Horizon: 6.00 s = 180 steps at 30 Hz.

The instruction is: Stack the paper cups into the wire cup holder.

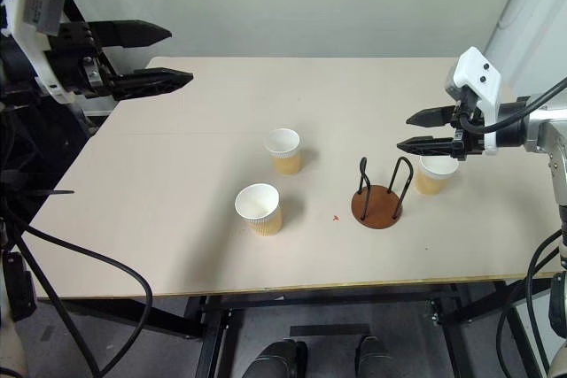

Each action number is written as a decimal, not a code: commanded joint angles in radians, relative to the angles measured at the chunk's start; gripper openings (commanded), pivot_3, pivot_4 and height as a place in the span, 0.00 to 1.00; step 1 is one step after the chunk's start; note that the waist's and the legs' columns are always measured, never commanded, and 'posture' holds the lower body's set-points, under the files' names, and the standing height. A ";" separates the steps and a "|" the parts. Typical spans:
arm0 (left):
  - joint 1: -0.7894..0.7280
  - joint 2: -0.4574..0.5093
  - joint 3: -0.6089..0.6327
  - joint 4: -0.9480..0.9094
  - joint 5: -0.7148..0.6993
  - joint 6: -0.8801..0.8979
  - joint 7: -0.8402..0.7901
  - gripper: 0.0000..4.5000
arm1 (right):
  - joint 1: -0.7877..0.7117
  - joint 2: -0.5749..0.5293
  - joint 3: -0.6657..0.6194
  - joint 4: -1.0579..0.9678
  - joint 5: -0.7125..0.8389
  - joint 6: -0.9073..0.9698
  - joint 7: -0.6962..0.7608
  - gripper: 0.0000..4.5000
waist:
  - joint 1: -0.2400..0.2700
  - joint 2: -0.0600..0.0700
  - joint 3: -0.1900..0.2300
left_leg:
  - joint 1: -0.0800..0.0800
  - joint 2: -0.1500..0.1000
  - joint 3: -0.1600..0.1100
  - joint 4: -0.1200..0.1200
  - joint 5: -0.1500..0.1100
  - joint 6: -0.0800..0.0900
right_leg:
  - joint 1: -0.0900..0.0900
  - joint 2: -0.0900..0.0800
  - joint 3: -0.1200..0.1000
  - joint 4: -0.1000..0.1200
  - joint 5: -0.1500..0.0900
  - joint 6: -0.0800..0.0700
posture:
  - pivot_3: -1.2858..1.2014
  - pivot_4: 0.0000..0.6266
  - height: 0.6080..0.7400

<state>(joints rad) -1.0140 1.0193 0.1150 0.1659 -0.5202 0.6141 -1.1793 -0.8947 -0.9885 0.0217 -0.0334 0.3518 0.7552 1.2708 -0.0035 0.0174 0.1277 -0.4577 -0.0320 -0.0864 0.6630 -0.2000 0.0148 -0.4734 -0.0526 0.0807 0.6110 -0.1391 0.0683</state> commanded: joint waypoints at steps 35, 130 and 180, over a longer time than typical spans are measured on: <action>-0.099 -0.051 -0.118 0.022 0.037 -0.032 -0.327 0.94 | 0.308 -0.211 -0.075 -0.238 0.190 0.173 -0.042 0.85 | 0.004 -0.001 0.000 | -0.001 -0.001 -0.001 0.002 -0.001 0.003 | 0.003 -0.001 0.000 0.000 -0.004 0.008 | 0.52 0.24 1.00; 0.063 0.042 -0.027 -0.211 -0.084 0.083 -0.203 0.94 | 0.134 0.224 0.231 -0.014 -0.080 0.116 -0.232 0.81 | -0.001 -0.002 0.000 | 0.001 0.000 -0.003 0.000 -0.001 0.001 | 0.002 0.000 -0.002 0.000 0.000 0.000 | 0.52 0.24 1.00; 0.069 0.064 -0.012 -0.211 -0.085 0.076 -0.200 0.94 | -0.190 0.084 0.397 0.736 -0.644 -0.792 0.061 0.96 | -0.003 -0.002 0.000 | 0.001 0.000 -0.006 0.000 -0.002 0.001 | 0.003 -0.001 -0.003 -0.001 0.000 0.000 | 0.52 0.24 1.00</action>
<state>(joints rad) -0.9362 1.0627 0.0684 -0.0224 -0.5971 0.6852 -1.3861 -1.0526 -0.9051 0.4149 0.6712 -0.2669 -0.0008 1.3369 -0.0068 0.0150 0.1275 -0.4561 -0.0322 -0.0926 0.6631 -0.2016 0.0154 -0.4700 -0.0532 0.0777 0.6104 -0.1392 0.0684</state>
